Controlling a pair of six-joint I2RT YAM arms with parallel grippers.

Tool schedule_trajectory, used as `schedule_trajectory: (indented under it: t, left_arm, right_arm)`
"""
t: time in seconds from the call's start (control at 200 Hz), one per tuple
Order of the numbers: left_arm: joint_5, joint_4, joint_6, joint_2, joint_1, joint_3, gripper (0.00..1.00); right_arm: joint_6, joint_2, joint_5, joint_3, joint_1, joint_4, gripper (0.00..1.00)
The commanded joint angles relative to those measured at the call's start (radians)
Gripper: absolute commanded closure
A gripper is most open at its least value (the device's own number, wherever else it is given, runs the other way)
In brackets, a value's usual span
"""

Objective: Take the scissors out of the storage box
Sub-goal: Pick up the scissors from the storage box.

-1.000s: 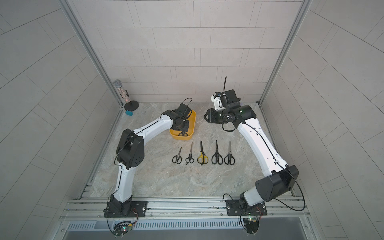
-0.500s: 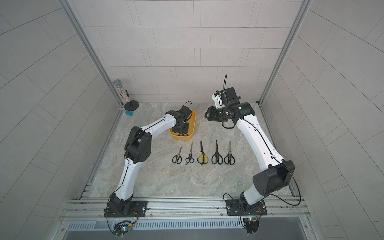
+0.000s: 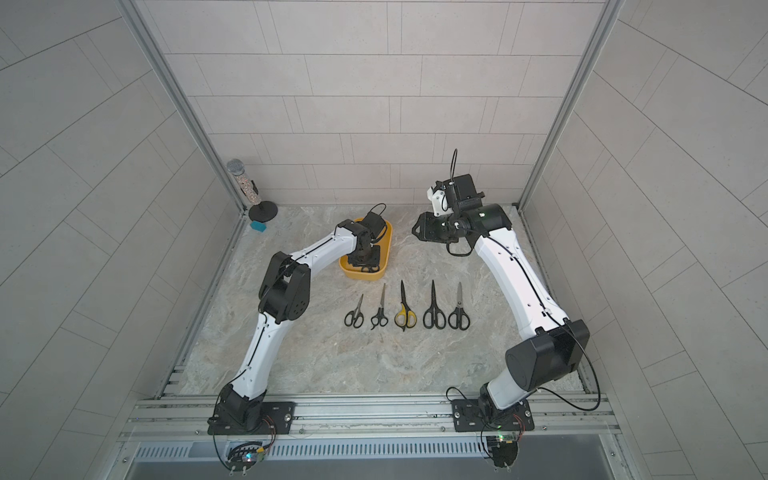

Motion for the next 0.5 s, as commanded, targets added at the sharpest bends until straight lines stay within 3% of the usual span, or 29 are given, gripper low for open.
schedule_trajectory:
  t: [0.0, 0.355, 0.495]
  left_arm:
    - [-0.060, -0.075, -0.021, 0.074, 0.030, 0.003, 0.63]
    - [-0.165, -0.134, 0.064, 0.110, 0.070, 0.151, 0.63]
    - [-0.149, -0.146, 0.069, 0.084, 0.074, 0.160, 0.63]
  right_arm:
    - [-0.012, -0.002, -0.007, 0.019, -0.008, -0.019, 0.54]
    - [-0.011, 0.004, -0.014, 0.018, -0.016, -0.019, 0.54]
    - [-0.010, 0.009, -0.017, 0.017, -0.016, -0.019, 0.54]
